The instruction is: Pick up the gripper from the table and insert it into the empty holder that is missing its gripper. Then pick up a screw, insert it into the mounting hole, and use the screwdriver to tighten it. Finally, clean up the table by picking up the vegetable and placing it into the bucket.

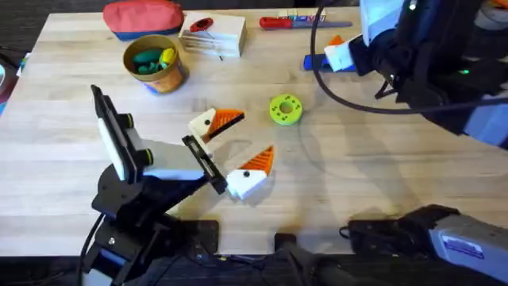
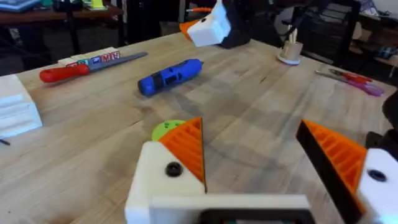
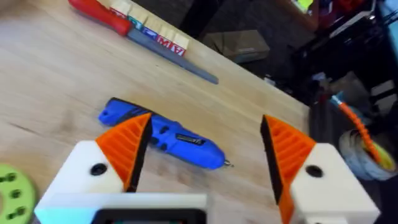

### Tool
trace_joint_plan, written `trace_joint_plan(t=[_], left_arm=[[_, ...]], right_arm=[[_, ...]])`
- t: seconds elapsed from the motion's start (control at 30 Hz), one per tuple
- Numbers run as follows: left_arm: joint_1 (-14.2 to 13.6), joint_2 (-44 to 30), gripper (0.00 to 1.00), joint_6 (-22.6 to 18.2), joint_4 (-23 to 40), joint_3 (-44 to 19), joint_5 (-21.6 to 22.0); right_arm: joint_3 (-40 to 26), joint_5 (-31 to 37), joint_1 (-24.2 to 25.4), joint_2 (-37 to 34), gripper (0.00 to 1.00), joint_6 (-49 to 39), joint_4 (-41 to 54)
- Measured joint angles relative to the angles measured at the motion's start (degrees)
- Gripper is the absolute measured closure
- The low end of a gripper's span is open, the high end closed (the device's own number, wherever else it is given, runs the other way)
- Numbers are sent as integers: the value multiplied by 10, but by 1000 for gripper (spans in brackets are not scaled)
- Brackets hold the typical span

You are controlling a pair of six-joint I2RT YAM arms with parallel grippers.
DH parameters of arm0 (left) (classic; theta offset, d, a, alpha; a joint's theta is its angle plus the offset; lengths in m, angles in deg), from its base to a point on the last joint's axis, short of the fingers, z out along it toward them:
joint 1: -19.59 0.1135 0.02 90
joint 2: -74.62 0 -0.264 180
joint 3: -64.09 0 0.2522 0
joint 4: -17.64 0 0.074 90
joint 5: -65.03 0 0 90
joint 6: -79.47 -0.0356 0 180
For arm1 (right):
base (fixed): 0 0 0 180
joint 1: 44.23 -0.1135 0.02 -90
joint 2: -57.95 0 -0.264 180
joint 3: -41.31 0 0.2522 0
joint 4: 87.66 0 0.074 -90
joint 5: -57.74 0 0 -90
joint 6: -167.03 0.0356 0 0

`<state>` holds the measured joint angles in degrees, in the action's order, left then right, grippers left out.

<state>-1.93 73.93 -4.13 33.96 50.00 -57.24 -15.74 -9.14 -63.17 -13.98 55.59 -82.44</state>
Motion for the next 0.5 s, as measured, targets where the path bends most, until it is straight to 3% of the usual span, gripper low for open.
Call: trace_joint_plan(t=[0.1,0.2,0.33,0.5], left_arm=[[0,0,73,25,25,-17,60],[0,0,73,32,89,-72,119],[0,-26,73,44,193,-182,195],[0,-139,71,53,333,-337,272]], right_arm=[[0,0,-38,32,10,42,37],[0,0,-64,36,10,52,39],[0,0,-91,37,10,58,40],[0,0,-108,37,9,62,40]])
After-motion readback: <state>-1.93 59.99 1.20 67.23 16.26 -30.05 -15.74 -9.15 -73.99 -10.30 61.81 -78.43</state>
